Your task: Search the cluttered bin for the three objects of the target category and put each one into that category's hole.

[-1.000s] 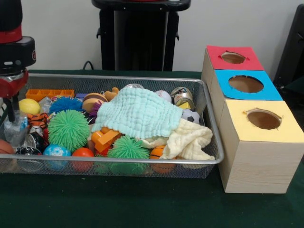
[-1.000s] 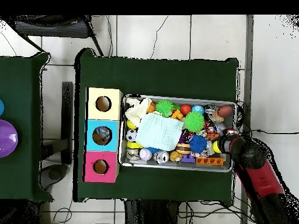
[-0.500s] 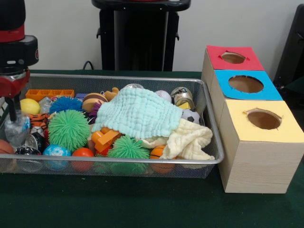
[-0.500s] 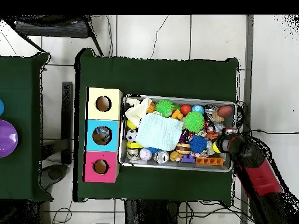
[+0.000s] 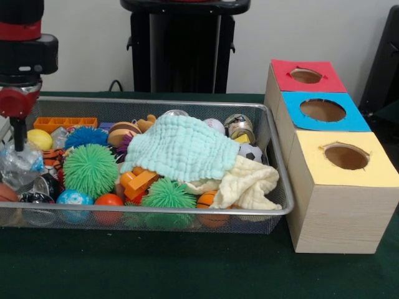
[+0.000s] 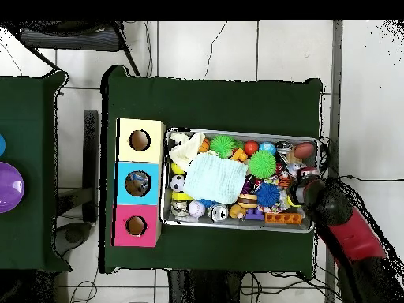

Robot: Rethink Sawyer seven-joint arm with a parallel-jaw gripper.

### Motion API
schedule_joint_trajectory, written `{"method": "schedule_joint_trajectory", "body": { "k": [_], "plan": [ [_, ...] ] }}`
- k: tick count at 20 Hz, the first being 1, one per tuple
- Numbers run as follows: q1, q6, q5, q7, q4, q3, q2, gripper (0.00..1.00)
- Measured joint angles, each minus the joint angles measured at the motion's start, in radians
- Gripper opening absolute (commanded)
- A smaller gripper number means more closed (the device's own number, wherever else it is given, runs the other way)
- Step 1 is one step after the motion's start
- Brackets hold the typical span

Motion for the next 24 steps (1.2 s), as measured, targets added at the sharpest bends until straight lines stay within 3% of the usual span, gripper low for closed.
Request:
{"method": "schedule_joint_trajectory", "body": {
  "k": [8,24],
  "plan": [
    [0.115,0.002,-0.026,0.0,0.001,-0.045,-0.067,0.0],
    [0.426,0.106,-0.023,0.0,0.001,-0.177,-0.169,0.0]
  ]
}}
